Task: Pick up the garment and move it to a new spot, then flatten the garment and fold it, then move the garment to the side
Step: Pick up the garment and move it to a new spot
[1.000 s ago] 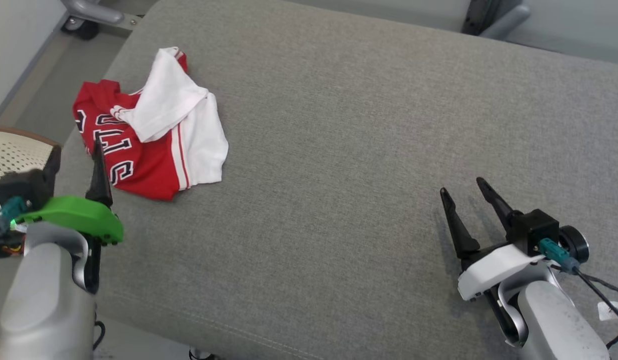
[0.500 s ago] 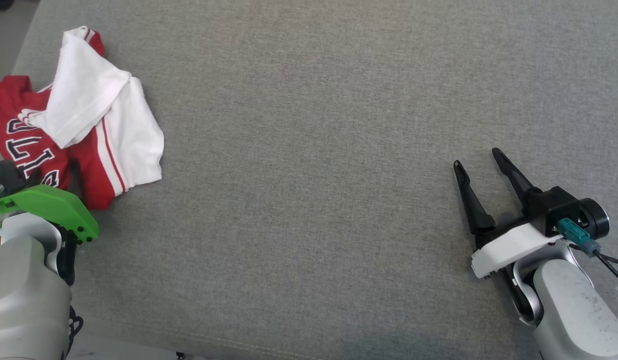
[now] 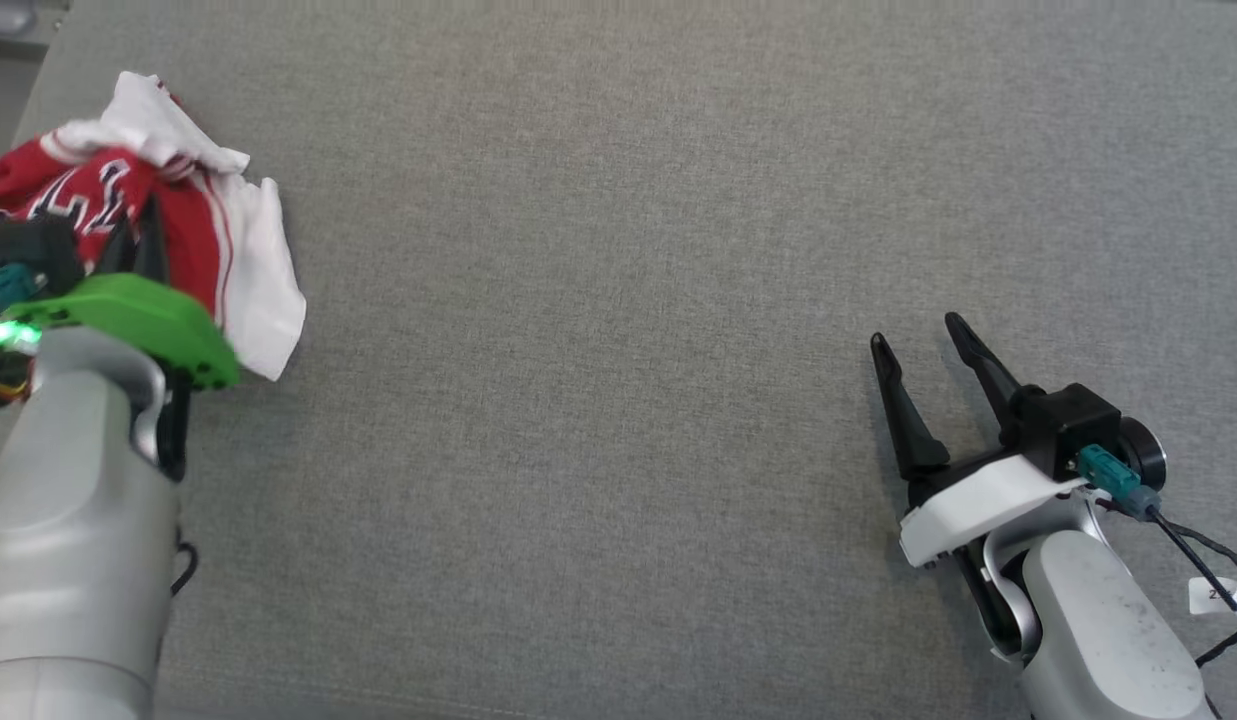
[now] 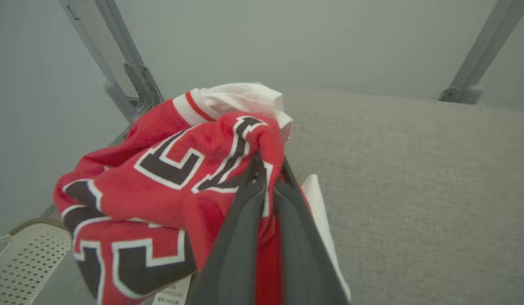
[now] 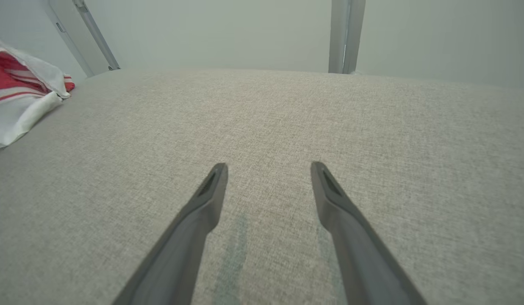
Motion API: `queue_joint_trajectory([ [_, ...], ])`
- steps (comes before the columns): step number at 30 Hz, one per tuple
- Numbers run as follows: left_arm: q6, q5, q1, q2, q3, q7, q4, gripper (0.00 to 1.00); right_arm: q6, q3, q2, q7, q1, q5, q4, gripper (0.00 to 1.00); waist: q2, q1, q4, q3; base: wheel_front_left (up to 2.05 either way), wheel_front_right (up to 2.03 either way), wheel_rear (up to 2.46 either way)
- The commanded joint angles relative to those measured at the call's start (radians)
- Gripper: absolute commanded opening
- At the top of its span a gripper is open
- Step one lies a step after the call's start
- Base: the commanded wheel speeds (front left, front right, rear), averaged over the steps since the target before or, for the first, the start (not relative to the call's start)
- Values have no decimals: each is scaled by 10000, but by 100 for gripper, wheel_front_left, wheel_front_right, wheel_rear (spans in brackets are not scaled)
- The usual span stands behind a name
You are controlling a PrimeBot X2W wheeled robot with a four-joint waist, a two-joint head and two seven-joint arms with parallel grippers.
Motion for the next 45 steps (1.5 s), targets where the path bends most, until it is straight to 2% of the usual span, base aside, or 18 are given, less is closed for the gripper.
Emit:
queue_joint_trajectory([
  [1,-44,-142,-196,-337,-242,-85,-525,0,-13,-17,75,-3,125,82,74,100,-1,0,-281,-478,0,0,0],
  [7,-36,-869,396,-1063,-1978,-72,-3794,0,-13,-112,441,-3,345,253,192,100,-1,0,-1004,-1067,0,0,0],
  [12,-38,-1129,572,-1639,-3318,-76,-5763,0,-13,-379,586,-3,417,272,183,100,-1,0,-1758,-1126,0,0,0],
  [16,-18,-1135,912,-1961,-3923,-60,-6173,0,-13,-520,674,-3,513,273,160,100,-1,0,-2378,-1048,0,0,0],
  [21,-18,-969,1251,-2099,-4511,-65,-5698,0,-13,-638,753,-3,524,278,127,100,-1,0,-2866,-950,0,0,0],
  [22,-18,-944,1630,-2046,-4739,-64,-5143,25,-13,-670,803,-3,520,303,145,100,-1,0,-3027,-926,0,0,0],
  [23,-18,-851,1753,-1922,-4778,-64,-4839,68,-13,-676,823,-3,525,304,158,100,-1,0,-3089,-932,0,0,0],
  [24,-18,-860,1880,-1867,-4679,-66,-4572,100,-13,-690,843,-5,532,314,166,100,-1,0,-3136,-943,0,0,0],
  [28,124,-717,2621,-1665,-4111,-66,-3774,100,-13,-702,912,-3,580,309,204,100,-1,0,-3225,-1078,0,0,0],
  [31,287,-564,3229,-1444,-3468,-65,-3796,100,-13,-689,949,-3,645,317,217,100,-1,0,-3205,-1311,0,0,0],
  [38,899,15,5268,-1360,-1289,-65,-5292,100,-13,-688,990,-3,935,316,269,100,-1,0,-3076,-2073,0,0,0],
  [41,1039,308,6261,-1552,-329,-65,-5962,100,-13,-625,1006,-4,1133,301,344,100,-1,0,-3048,-2431,0,0,0],
  [45,991,811,7480,-1797,737,-65,-6817,100,-13,-571,1021,-4,1421,360,460,100,-1,0,-2974,-2866,0,0,0],
])
